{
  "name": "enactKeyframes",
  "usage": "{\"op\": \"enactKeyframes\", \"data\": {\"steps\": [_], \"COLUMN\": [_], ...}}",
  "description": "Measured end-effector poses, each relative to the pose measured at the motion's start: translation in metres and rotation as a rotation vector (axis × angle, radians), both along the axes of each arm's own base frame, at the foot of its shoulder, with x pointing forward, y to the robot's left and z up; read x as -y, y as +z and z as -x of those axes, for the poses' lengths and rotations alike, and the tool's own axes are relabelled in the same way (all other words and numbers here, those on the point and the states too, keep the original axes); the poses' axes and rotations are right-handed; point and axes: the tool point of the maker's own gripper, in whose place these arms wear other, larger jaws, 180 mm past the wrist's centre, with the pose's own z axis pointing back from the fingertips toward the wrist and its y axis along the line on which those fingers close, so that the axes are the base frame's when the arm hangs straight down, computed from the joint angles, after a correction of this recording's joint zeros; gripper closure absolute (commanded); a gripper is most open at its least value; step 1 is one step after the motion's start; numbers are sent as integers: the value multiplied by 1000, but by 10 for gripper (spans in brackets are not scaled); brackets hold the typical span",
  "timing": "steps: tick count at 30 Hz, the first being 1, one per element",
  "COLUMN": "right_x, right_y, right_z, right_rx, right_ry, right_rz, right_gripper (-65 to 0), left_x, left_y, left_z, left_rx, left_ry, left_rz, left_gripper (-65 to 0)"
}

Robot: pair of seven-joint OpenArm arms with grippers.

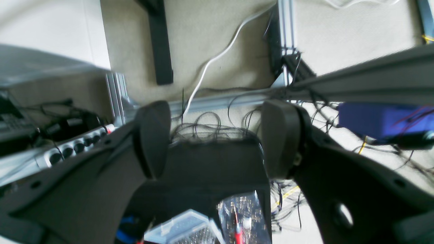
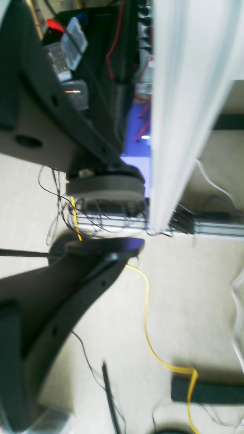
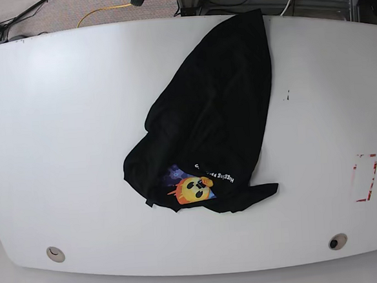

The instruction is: Fold the T-shirt properly

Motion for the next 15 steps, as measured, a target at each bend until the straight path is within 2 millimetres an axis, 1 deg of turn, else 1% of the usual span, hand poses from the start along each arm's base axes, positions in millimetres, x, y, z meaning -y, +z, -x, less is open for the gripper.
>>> {"op": "enactKeyframes", "data": {"steps": [3,4,7,9,11,13,14,15], "right_x": [3,6,12,13,16,19,20,21], "right_y": [20,30,49,55,61,63,64,65], "right_z": [-16,-26,-47,-54,-66,-78,-87,-95], "right_rx": [55,91,171,195,231,259,284,306], "right_ry": [5,4,-12,-6,-1,1,-1,1], "right_rz": [-5,2,15,21,32,44,49,50], "right_gripper": [-181,-181,-181,-181,-181,-181,-181,-181], "left_x": [4,5,7,9,10,13,16,19], "left_y": [16,21,29,30,30,30,31,32], "left_z": [-17,-24,-35,-37,-43,-52,-58,-61], "left_rx": [56,80,119,124,137,157,175,187], "left_ry": [-15,-17,-23,-24,-21,-23,-27,-33], "left_rz": [5,4,6,9,11,20,28,36], "left_gripper": [-389,-390,-392,-399,-436,-496,-519,-529]}}
